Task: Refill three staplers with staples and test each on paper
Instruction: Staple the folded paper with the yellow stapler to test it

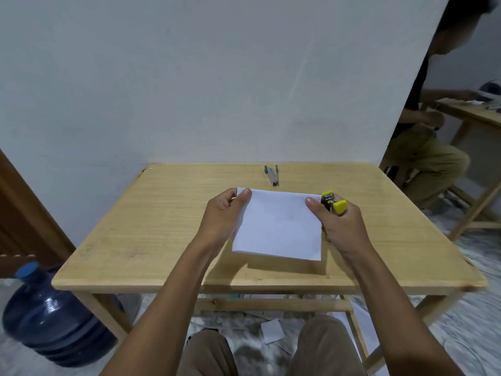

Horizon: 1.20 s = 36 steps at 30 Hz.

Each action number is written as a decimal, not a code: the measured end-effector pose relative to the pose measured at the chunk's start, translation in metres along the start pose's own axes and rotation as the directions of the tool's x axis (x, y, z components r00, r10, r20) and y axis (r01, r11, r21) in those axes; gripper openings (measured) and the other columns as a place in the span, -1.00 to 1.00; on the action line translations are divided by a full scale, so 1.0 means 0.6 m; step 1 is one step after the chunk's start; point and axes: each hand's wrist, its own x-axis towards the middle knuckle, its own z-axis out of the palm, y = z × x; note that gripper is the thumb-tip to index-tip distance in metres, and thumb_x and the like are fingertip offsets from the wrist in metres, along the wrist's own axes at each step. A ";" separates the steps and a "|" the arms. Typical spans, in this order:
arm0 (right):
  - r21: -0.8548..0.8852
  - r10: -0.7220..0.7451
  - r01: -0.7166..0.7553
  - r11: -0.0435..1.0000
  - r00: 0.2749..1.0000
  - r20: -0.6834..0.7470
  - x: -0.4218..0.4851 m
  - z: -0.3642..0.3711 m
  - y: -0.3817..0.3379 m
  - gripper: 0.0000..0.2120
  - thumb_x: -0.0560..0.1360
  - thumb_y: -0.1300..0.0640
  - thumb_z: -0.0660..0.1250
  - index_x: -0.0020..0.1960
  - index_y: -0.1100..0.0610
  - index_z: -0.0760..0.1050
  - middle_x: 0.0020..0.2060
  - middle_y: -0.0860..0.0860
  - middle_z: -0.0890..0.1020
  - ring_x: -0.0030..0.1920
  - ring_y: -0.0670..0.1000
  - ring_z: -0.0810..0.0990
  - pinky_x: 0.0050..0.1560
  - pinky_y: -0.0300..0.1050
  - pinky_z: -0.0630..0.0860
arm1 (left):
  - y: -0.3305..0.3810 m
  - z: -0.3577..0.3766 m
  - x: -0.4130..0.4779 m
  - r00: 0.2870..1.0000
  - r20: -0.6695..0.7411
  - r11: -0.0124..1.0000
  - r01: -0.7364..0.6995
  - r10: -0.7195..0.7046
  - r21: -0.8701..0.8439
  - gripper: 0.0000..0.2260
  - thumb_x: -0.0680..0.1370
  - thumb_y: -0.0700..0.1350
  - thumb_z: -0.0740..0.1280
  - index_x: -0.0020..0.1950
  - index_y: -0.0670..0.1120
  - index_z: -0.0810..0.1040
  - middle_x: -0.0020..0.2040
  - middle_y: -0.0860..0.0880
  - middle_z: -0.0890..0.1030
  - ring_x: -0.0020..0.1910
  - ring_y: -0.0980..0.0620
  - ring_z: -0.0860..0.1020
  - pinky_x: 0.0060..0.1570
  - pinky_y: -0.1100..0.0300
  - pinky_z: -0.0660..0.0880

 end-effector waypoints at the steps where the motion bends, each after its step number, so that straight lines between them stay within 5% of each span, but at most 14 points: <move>1: 0.021 0.018 -0.017 1.000 0.999 -0.030 -0.001 0.004 -0.001 -0.62 0.50 -0.01 0.46 -0.09 0.33 0.51 -0.29 0.24 0.52 -0.29 0.04 0.45 -0.24 -0.08 0.37 | 0.002 0.002 -0.002 1.000 0.022 1.000 0.002 -0.002 -0.002 -0.63 0.53 0.19 0.35 -0.05 -0.13 0.58 -0.17 -0.13 0.60 -0.24 -0.13 0.47 -0.27 0.04 0.33; 5: 0.041 0.069 -0.062 0.997 0.981 -0.181 -0.004 0.016 0.004 -0.65 0.48 -0.02 0.47 -0.10 0.29 0.53 -0.15 0.39 0.56 -0.24 0.07 0.49 -0.17 0.00 0.41 | -0.007 0.009 -0.009 0.986 0.141 0.995 0.092 -0.085 -0.043 -0.72 0.51 0.14 0.43 0.14 0.04 0.65 0.04 -0.07 0.73 -0.01 -0.17 0.70 -0.01 -0.12 0.58; 8: 0.042 0.085 -0.080 0.996 0.985 -0.148 -0.005 0.016 0.009 -0.54 0.47 -0.06 0.47 -0.07 0.37 0.49 -0.29 0.19 0.51 -0.24 0.07 0.45 -0.17 -0.01 0.37 | -0.017 0.011 -0.010 0.996 0.047 0.997 0.073 -0.073 0.004 -0.84 0.52 0.05 0.45 0.02 0.00 0.69 -0.05 -0.05 0.75 -0.07 -0.14 0.71 -0.18 0.09 0.59; 11: 0.053 0.090 -0.085 0.995 0.991 -0.099 -0.004 0.009 0.009 -0.44 0.46 -0.10 0.47 -0.02 0.42 0.46 -0.28 0.15 0.44 -0.23 0.08 0.40 -0.15 -0.01 0.32 | -0.016 0.010 -0.010 0.997 0.006 0.997 0.073 -0.073 0.013 -0.81 0.52 0.03 0.45 -0.03 -0.08 0.68 -0.08 -0.08 0.74 -0.10 -0.14 0.71 -0.16 0.06 0.58; 14: 0.044 0.082 -0.079 0.996 0.993 -0.089 -0.004 0.007 0.004 -0.63 0.46 -0.10 0.47 -0.07 0.23 0.59 -0.31 0.19 0.49 -0.27 0.02 0.44 -0.20 -0.07 0.37 | -0.010 0.008 -0.007 0.998 0.004 0.998 0.056 -0.056 0.021 -0.78 0.52 0.06 0.44 -0.05 -0.08 0.68 -0.09 -0.11 0.74 -0.16 -0.07 0.71 -0.19 0.12 0.57; 17: 0.022 0.065 -0.063 0.998 0.989 -0.131 -0.004 0.010 0.004 -0.68 0.48 -0.05 0.47 -0.10 0.23 0.59 -0.29 0.13 0.57 -0.28 0.01 0.51 -0.22 -0.07 0.42 | -0.003 0.009 -0.005 0.998 0.008 0.997 0.058 -0.059 0.049 -0.54 0.50 0.18 0.40 -0.07 -0.26 0.58 -0.21 -0.21 0.67 -0.30 -0.11 0.57 -0.21 0.09 0.44; 20: 0.016 0.058 -0.056 0.998 0.971 -0.233 -0.005 0.015 0.005 -0.76 0.48 -0.04 0.47 -0.18 0.13 0.60 -0.32 0.06 0.64 -0.31 -0.02 0.57 -0.30 -0.12 0.48 | -0.001 0.012 -0.005 0.995 0.036 0.991 0.089 -0.093 0.100 -0.43 0.54 0.28 0.29 -0.22 -0.27 0.38 -0.35 -0.20 0.31 -0.40 -0.05 0.24 -0.31 0.11 0.19; 23: 0.032 0.076 -0.069 0.997 0.942 -0.328 -0.002 0.015 0.007 -0.73 0.49 -0.01 0.47 -0.32 0.08 0.57 -0.37 -0.01 0.58 -0.35 -0.04 0.52 -0.37 -0.19 0.44 | -0.003 0.011 -0.012 0.979 0.149 0.987 0.152 -0.143 -0.051 -0.63 0.59 0.15 0.32 0.07 -0.15 0.64 -0.12 -0.11 0.67 -0.20 0.00 0.63 -0.19 0.07 0.60; 25: 0.036 0.093 -0.086 0.996 0.930 -0.354 -0.001 0.016 0.008 -0.72 0.49 -0.02 0.46 -0.34 0.05 0.53 -0.36 0.02 0.55 -0.33 -0.01 0.48 -0.31 -0.14 0.40 | -0.012 0.008 -0.015 0.971 0.202 0.989 0.138 -0.125 -0.052 -0.70 0.59 0.04 0.36 0.21 -0.13 0.61 0.03 -0.08 0.72 -0.07 -0.01 0.67 -0.09 0.07 0.63; 28: 0.020 0.097 -0.096 0.995 0.931 -0.351 0.000 0.017 0.013 -0.66 0.49 -0.04 0.45 -0.25 0.22 0.52 -0.33 0.09 0.50 -0.30 0.02 0.43 -0.25 -0.07 0.34 | -0.021 0.010 -0.015 0.985 0.126 0.993 0.116 -0.115 0.001 -0.73 0.60 -0.05 0.37 0.20 -0.19 0.62 0.00 -0.10 0.74 -0.12 -0.07 0.70 -0.02 0.07 0.63; 30: -0.033 0.063 -0.079 0.996 0.937 -0.344 0.000 0.015 0.015 -0.63 0.48 -0.08 0.45 -0.17 0.25 0.55 -0.32 0.08 0.52 -0.29 0.05 0.44 -0.25 -0.02 0.37 | -0.023 0.010 -0.015 0.992 0.080 0.994 0.098 -0.102 0.054 -0.78 0.59 -0.03 0.38 0.12 -0.14 0.66 -0.07 -0.08 0.75 -0.14 -0.07 0.72 0.01 0.06 0.63; 33: -0.283 -0.071 -0.041 0.958 0.924 -0.376 0.005 0.001 0.006 -0.74 0.43 -0.20 0.45 -0.07 -0.01 0.60 -0.17 -0.05 0.67 -0.15 0.03 0.62 -0.13 0.06 0.58 | -0.021 0.005 -0.016 0.995 0.078 0.988 0.047 -0.060 0.149 -0.84 0.56 0.03 0.40 -0.03 -0.03 0.68 -0.20 -0.01 0.74 -0.21 0.03 0.72 -0.20 0.25 0.58; 36: -0.472 -0.180 0.055 0.880 0.957 -0.226 0.019 -0.008 -0.016 -0.74 0.40 -0.25 0.45 0.01 -0.17 0.57 -0.02 -0.17 0.65 -0.07 -0.08 0.63 -0.06 0.00 0.59 | -0.014 0.003 -0.015 0.995 0.096 0.972 -0.021 -0.002 0.233 -0.80 0.55 0.05 0.41 -0.19 -0.04 0.65 -0.32 0.07 0.70 -0.33 0.14 0.66 -0.33 0.38 0.49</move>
